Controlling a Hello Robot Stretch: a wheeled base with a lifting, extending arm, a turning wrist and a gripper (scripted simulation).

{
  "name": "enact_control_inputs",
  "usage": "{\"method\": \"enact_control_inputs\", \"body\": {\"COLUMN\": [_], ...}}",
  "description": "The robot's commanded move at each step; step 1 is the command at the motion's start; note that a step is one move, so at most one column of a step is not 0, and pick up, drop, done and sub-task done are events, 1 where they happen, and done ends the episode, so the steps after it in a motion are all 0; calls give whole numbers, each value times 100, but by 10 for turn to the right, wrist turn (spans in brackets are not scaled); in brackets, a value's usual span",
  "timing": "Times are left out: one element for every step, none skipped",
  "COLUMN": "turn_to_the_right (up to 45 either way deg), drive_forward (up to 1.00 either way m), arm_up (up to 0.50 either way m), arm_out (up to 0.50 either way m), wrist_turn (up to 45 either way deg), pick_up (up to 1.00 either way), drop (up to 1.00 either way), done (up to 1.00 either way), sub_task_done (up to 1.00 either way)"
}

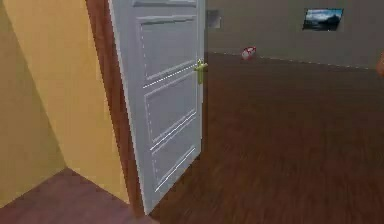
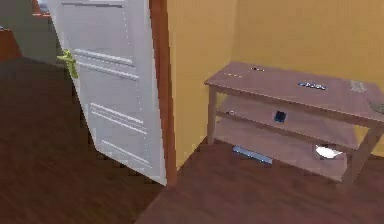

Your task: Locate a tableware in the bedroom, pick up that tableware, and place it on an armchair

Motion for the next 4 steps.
{"method": "enact_control_inputs", "body": {"turn_to_the_right": [-450,-450,-120,0], "drive_forward": [0,0,0,100], "arm_up": [0,0,0,0], "arm_out": [0,0,0,0], "wrist_turn": [0,0,0,0], "pick_up": [0,0,0,0], "drop": [0,0,0,0], "done": [0,0,0,0], "sub_task_done": [0,0,0,0]}}
